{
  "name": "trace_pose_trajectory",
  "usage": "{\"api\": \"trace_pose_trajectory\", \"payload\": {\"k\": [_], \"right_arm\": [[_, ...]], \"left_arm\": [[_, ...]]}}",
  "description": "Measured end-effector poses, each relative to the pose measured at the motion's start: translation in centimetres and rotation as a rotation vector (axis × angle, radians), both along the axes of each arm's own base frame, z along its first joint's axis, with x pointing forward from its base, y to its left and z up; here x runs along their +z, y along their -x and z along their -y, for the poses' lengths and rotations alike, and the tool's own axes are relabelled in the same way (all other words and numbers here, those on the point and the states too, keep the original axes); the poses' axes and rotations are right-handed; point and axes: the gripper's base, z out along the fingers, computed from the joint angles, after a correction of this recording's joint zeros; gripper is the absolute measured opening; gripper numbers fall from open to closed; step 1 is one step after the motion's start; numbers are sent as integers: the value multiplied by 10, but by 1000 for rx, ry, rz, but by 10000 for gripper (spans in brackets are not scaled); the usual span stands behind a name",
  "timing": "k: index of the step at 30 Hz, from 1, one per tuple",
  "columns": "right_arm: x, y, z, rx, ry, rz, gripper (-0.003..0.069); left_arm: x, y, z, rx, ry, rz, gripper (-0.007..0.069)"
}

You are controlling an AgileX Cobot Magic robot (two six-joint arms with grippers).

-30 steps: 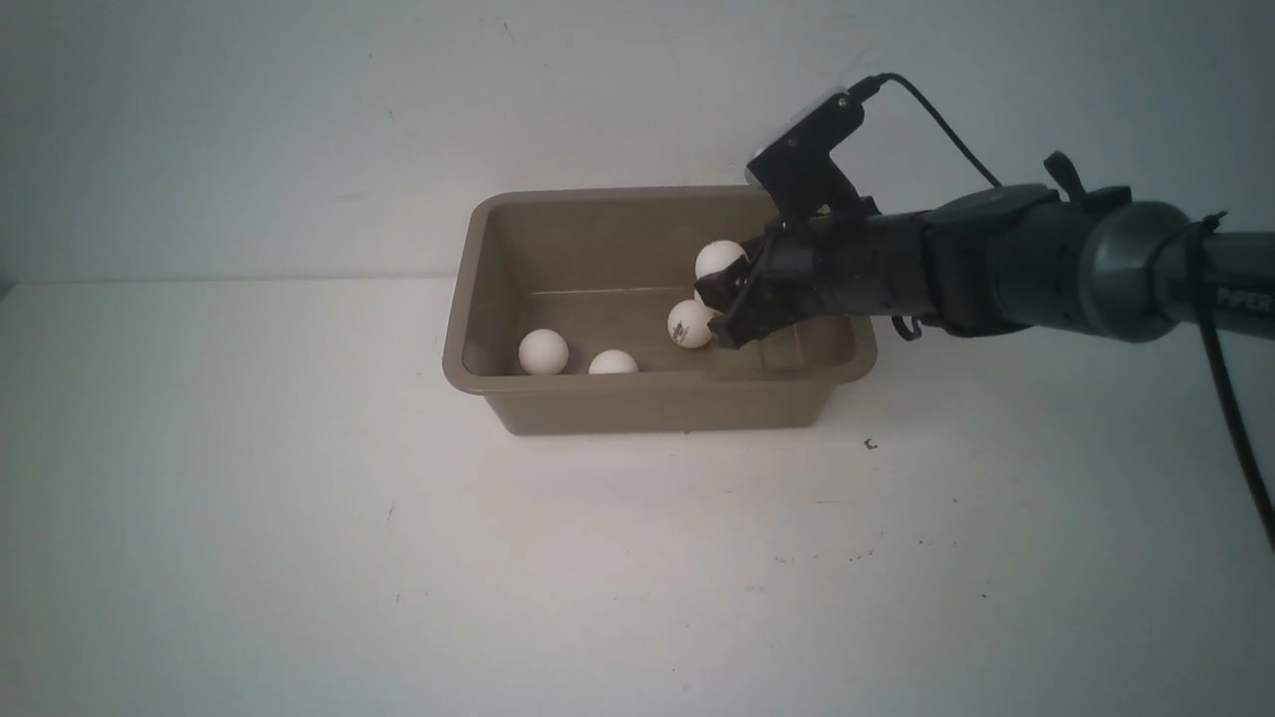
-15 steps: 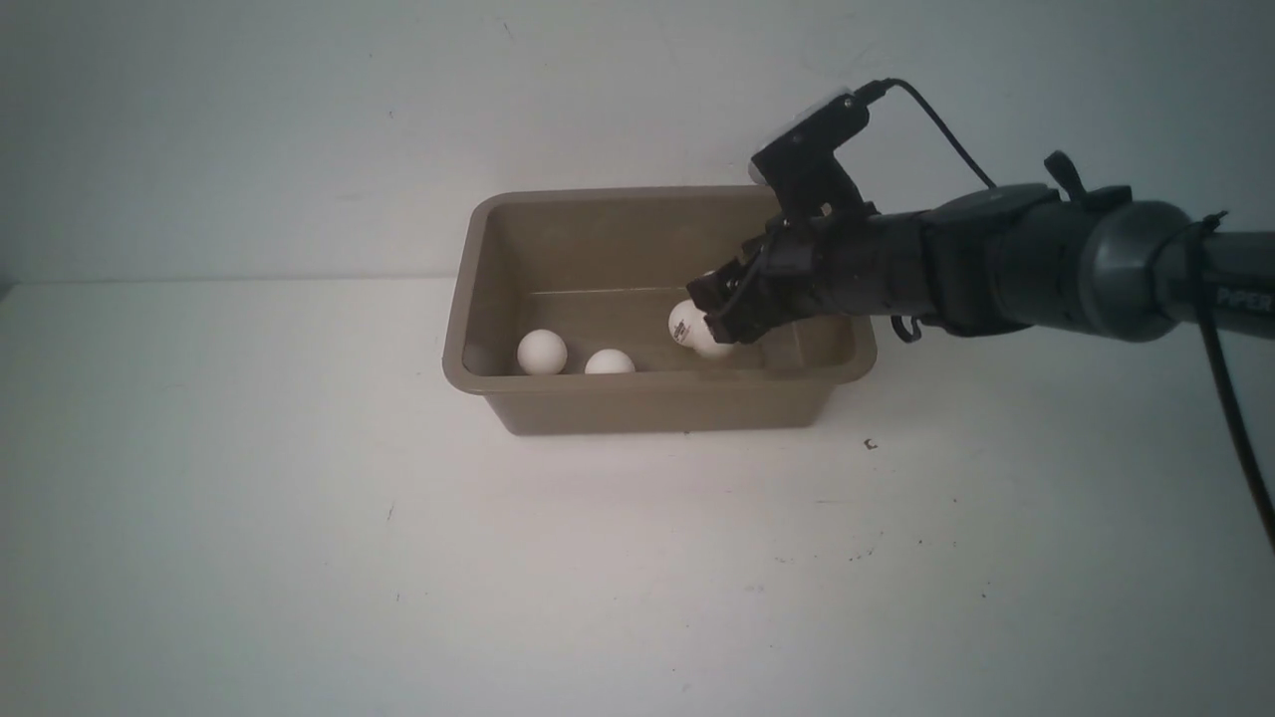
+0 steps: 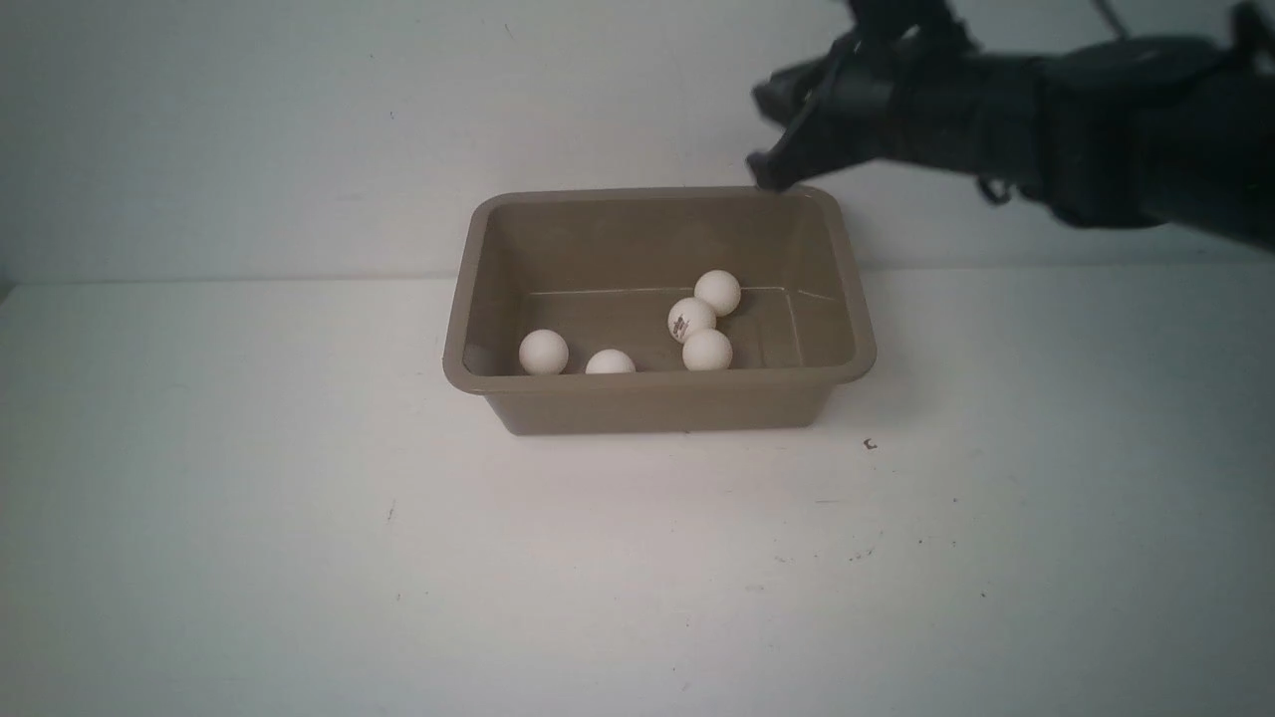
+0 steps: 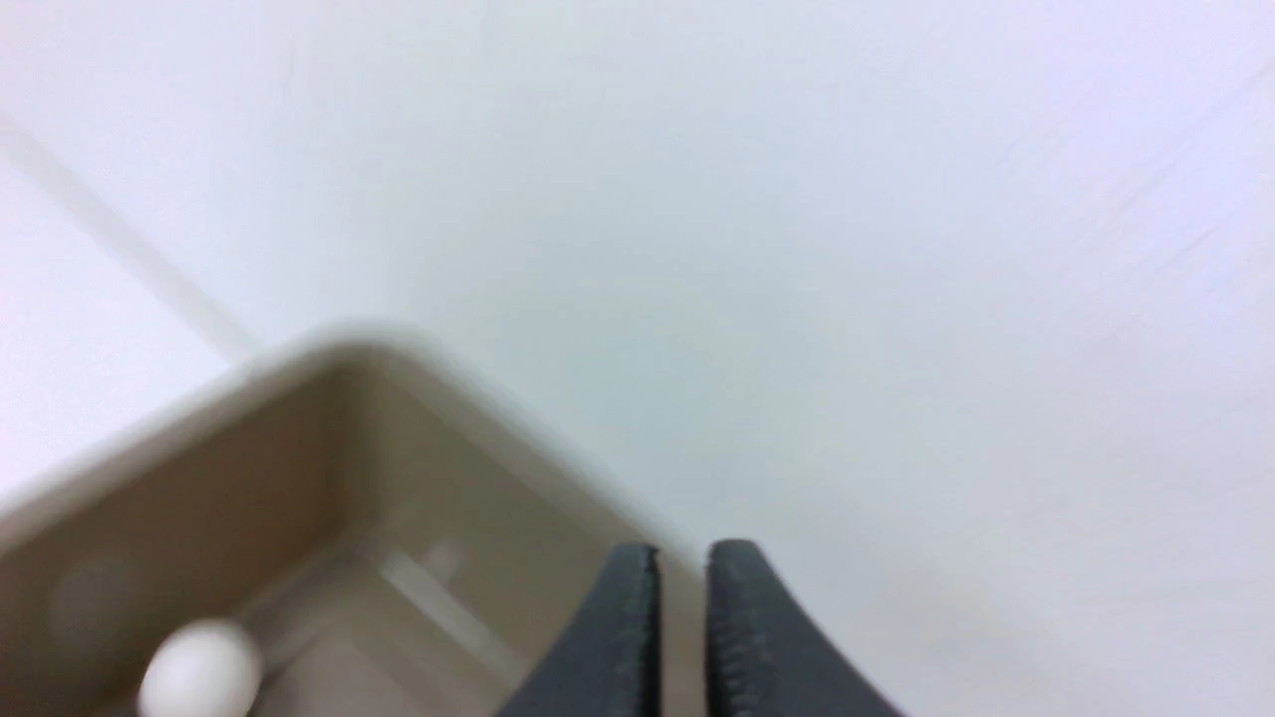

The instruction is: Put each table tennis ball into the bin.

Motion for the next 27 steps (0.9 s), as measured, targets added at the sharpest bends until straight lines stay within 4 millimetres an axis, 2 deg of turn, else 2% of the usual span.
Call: {"api": "trace_pose_trajectory", "payload": {"k": [2,3,4,5,7,8,10,11,12,13,14,15,16,18,21,23,27], "right_arm": [[17,16,14,-35,-9,37,3],[27,36,32,-80,-8,58,-8],[29,51,46,-116,-3,63,-11],[24,52,47,-119,2,52,-12],[22,88,73,-184,14,57,-14],[20,97,80,-202,16,56,-15],[15,124,95,-236,17,59,-15],[14,130,98,-244,16,61,-15],[9,158,111,-279,10,80,-15],[9,160,112,-280,10,82,-15],[4,182,119,-299,0,102,-15],[0,191,122,-305,-5,103,-15],[2,193,122,-305,-9,112,-15],[-7,217,128,-313,-34,129,-16],[-22,239,134,-332,-70,131,-16],[-28,244,136,-340,-84,123,-16],[-58,261,141,-370,-131,68,-16]], "left_arm": [[0,16,-7,24,-3,33,227],[-6,43,-20,77,-17,73,227],[-14,57,-28,116,-30,81,227],[-14,57,-28,116,-28,80,227],[-45,73,-40,195,-62,40,227],[-56,74,-42,213,-70,18,227],[-81,73,-44,238,-71,-4,227],[-86,72,-44,241,-68,-1,227],[-111,66,-43,250,-40,11,223],[-112,65,-43,250,-27,23,221],[-128,62,-41,251,9,35,201],[-137,58,-40,252,25,32,188],[-141,56,-39,252,34,31,184],[-164,46,-36,253,68,17,136],[-187,33,-32,252,85,-7,69],[-190,31,-31,252,82,-13,55],[-204,23,-29,252,74,-44,22]]}}
